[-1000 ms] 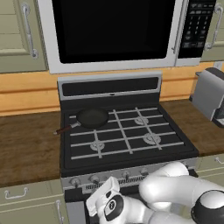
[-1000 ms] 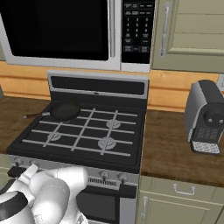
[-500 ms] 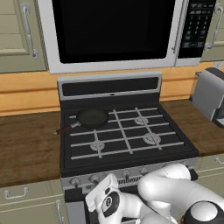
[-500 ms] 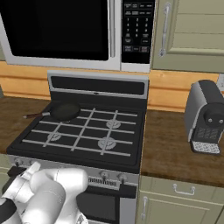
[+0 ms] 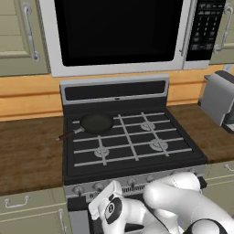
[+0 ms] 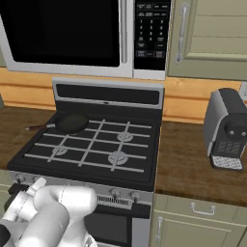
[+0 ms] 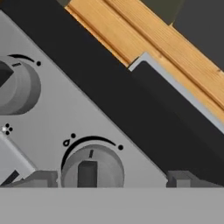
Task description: Turn off the rear left burner of the stove.
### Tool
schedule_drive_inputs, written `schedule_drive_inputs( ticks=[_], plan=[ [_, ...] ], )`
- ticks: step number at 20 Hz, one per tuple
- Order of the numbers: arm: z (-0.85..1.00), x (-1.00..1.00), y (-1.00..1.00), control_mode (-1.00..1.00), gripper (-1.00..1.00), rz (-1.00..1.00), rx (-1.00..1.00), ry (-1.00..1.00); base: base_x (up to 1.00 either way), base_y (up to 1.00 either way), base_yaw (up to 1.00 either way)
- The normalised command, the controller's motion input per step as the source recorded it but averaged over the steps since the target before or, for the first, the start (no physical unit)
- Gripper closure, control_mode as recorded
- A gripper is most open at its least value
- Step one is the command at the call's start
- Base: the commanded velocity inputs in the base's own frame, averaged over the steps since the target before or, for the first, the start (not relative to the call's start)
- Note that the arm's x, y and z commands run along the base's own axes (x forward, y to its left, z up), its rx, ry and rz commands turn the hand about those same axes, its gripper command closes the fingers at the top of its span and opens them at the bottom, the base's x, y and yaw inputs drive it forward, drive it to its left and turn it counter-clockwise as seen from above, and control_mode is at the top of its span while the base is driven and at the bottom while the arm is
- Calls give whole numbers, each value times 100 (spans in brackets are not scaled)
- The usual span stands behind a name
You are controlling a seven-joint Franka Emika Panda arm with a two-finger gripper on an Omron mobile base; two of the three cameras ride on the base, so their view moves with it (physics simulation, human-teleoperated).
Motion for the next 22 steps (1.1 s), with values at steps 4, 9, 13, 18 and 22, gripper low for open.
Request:
schedule_drive_inputs(
  ticks=[4, 9, 13, 18, 22],
  plan=[
    [-26, 4, 32, -100, -100, 0, 0, 0, 0, 0, 0],
    [-38, 1, 42, -100, -100, 0, -1, 0, 0, 0, 0],
    [-3, 16, 6, -100, -100, 0, 0, 0, 0, 0, 0],
    [1, 34, 0, -100, 100, 0, 1, 4, 0, 0, 0],
    [22, 27, 0, -100, 100, 0, 6, 11, 0, 0, 0]
  ],
)
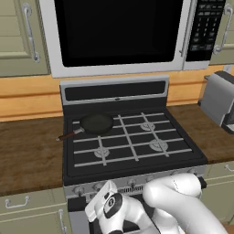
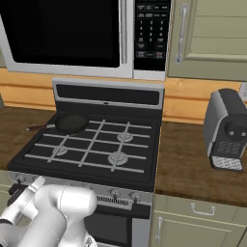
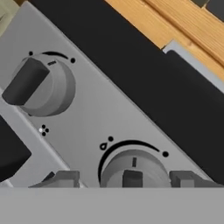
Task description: Turn off the rear left burner of the stove.
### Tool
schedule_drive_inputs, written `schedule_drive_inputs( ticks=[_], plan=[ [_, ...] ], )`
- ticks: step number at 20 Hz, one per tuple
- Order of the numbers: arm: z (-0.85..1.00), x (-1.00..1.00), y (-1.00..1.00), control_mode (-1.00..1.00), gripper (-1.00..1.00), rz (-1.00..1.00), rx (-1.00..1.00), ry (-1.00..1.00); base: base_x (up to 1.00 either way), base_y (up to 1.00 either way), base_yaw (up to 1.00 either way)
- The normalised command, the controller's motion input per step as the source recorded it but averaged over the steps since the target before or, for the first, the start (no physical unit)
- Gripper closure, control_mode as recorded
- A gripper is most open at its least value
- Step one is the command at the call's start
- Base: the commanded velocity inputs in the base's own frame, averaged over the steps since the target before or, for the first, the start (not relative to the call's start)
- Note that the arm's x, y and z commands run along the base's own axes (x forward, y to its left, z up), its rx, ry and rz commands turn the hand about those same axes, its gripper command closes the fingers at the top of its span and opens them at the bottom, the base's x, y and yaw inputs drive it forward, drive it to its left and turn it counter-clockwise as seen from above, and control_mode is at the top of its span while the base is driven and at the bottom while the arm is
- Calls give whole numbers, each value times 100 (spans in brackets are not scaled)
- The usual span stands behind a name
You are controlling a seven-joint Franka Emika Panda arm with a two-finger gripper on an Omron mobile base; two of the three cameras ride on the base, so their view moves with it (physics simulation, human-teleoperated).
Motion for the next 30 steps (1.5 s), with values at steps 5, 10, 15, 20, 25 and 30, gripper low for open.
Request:
schedule_drive_inputs(
  ticks=[5, 10, 15, 20, 25, 30],
  plan=[
    [41, 24, -3, -100, 100, -1, 28, 14, 0, 0, 0],
    [51, 22, -16, -100, 100, -7, 49, 16, 0, 0, 0],
    [46, 13, -25, -100, 100, -12, 69, 13, 0, 0, 0],
    [37, 0, -32, -100, 100, -24, 83, 10, 0, 0, 0],
    [21, -5, -34, -100, 100, -37, 87, 9, 0, 0, 0],
    [20, -1, -40, -100, 100, -44, 91, 9, 0, 0, 0]
  ],
)
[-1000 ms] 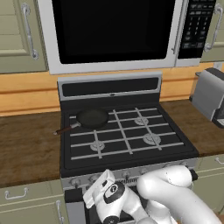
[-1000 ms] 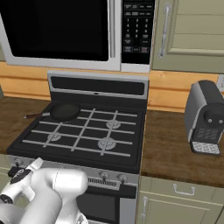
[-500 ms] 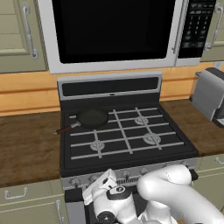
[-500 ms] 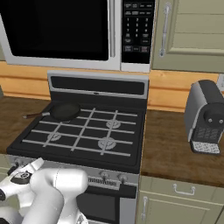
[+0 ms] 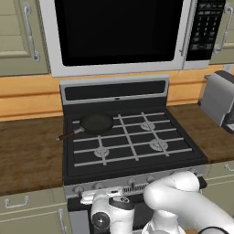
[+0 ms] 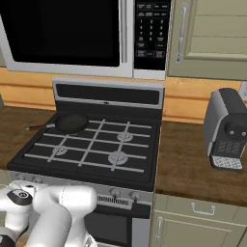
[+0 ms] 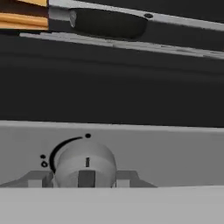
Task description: Turn off the rear left burner of the stove.
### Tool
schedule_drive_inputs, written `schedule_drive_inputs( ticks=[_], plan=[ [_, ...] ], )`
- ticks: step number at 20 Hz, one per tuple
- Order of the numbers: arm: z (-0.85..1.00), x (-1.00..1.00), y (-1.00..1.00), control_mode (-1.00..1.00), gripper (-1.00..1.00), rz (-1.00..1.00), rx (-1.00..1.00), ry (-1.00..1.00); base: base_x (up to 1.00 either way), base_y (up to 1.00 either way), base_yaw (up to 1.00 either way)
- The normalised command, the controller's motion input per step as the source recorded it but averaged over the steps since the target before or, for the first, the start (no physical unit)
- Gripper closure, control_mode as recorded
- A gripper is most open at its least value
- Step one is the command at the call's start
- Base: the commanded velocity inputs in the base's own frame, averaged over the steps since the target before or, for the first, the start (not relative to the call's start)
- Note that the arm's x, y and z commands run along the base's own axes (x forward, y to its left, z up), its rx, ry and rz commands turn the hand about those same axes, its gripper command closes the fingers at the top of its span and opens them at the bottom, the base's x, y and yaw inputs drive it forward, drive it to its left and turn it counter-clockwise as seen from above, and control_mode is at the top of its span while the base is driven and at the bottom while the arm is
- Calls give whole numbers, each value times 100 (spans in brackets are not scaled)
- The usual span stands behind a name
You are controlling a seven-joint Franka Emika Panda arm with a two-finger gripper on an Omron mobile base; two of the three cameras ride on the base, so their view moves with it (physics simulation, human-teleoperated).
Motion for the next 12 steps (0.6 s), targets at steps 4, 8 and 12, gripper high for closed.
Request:
schedule_drive_inputs(
  ticks=[4, 8, 12],
  plan=[
    [31, 1, -37, -100, 100, -44, 86, 12, 0, 0, 0],
    [18, 14, -16, -100, 100, -29, 44, 12, 0, 0, 0],
    [0, 1, 0, -100, 100, 0, 0, 1, 0, 0, 0]
  ],
)
